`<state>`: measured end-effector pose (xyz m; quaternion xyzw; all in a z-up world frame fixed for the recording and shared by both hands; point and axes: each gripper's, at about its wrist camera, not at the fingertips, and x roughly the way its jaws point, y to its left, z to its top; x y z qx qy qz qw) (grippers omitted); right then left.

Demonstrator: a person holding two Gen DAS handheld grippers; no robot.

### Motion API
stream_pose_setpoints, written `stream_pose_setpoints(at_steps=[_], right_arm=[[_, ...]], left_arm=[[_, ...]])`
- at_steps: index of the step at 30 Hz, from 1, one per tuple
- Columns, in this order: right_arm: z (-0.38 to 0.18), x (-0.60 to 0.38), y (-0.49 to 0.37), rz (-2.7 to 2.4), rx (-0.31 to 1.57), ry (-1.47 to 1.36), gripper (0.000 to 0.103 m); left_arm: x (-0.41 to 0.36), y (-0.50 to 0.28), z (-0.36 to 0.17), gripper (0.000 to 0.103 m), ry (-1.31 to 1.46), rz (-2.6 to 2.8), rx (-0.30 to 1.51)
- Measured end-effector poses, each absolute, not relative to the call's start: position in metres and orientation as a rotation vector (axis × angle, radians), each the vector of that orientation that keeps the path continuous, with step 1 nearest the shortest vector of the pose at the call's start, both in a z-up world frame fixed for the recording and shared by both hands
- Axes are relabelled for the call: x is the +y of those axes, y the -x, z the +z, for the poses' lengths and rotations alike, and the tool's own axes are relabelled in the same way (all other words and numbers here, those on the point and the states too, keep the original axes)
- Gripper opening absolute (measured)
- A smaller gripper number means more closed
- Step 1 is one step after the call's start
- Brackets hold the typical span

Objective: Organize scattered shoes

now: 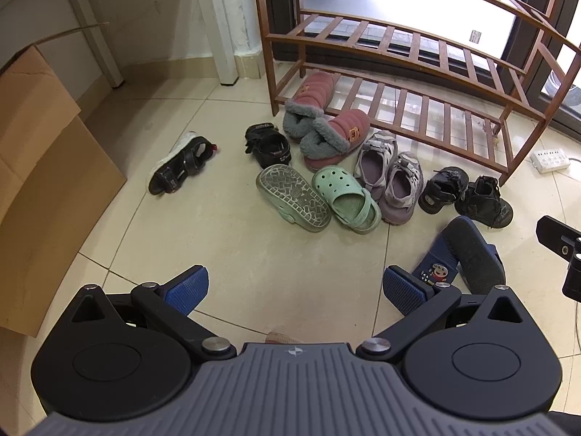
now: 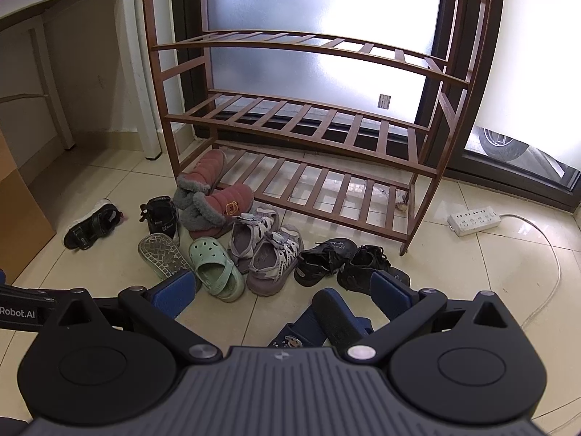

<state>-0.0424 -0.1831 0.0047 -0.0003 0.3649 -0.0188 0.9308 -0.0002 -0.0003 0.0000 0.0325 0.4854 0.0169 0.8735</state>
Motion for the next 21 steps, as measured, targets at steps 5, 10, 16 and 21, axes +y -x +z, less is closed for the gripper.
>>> stream_pose_setpoints(at_steps=[5,10,16,21], right_arm=[[-0.004,-0.193,0.048,-0.037,0.744,0.000,0.103],[-0.006,-0.196,0.055,-0.039,0.743,0.001,0.103],[0.005,-0.183,0.040,-0.056,0.766,-0.003,0.103],[0.005,-0.183,0.040,-0.059,0.767,-0.004,0.103]], left_arm=[[-0.003,-0.001,-0.001,0.103,-0.077,0.041,1.025],[0.000,0.001,-0.004,0.103,-0.075,0.041,1.027],[0.004,0.002,-0.007,0.103,-0.072,0.036,1.024],[0.007,0.002,-0.008,0.103,-0.068,0.030,1.026]])
